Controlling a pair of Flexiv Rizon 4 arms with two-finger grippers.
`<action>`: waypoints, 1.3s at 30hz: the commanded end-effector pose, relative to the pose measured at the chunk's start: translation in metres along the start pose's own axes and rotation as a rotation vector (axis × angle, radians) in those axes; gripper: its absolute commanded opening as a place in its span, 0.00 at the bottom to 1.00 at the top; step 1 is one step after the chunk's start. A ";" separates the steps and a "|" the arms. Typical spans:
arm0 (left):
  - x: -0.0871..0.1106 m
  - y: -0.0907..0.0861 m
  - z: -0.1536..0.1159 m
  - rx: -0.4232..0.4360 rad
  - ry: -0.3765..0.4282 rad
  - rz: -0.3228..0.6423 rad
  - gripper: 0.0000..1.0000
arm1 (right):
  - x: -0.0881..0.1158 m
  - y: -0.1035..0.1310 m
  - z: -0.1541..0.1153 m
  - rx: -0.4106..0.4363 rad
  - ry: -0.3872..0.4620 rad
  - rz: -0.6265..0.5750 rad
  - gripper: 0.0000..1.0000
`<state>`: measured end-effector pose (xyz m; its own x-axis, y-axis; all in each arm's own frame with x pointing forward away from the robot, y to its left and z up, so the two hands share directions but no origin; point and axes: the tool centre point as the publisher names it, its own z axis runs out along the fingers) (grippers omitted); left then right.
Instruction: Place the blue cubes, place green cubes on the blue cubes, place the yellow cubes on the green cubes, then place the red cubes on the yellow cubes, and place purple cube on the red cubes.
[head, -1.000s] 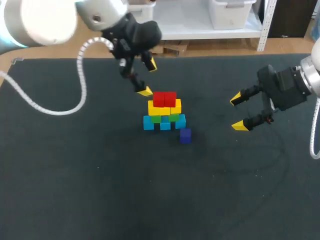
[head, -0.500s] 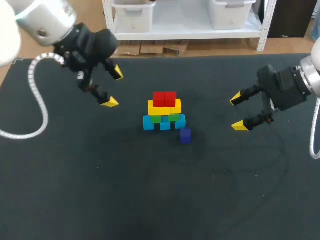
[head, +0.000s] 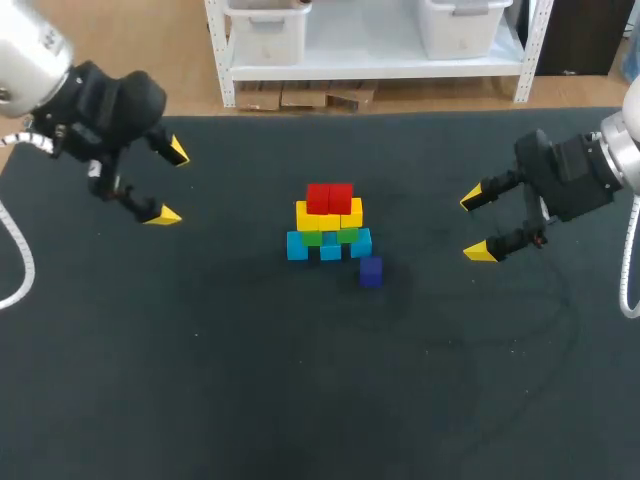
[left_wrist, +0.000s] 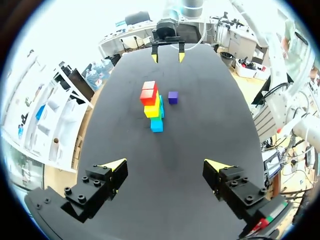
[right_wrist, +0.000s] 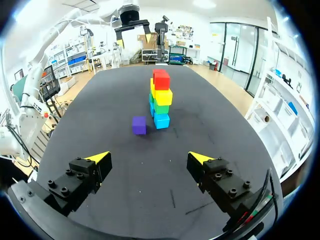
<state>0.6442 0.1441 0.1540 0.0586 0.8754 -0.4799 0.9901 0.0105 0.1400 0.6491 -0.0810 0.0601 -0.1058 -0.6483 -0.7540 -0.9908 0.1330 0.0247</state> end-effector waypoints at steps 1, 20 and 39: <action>0.010 -0.002 -0.005 -0.020 -0.072 0.010 1.00 | 0.000 -0.001 0.001 -0.001 -0.003 -0.001 1.00; 0.010 -0.002 -0.005 -0.020 -0.072 0.010 1.00 | -0.015 0.042 0.056 0.030 -0.026 -0.012 1.00; 0.010 -0.002 -0.005 -0.020 -0.072 0.010 1.00 | -0.027 0.027 0.122 -0.019 0.004 -0.014 1.00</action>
<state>0.6428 0.1534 0.1543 0.0737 0.8416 -0.5350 0.9875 0.0134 0.1572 0.6283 0.0252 0.0067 -0.0897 -0.6530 -0.7520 -0.9934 0.1129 0.0205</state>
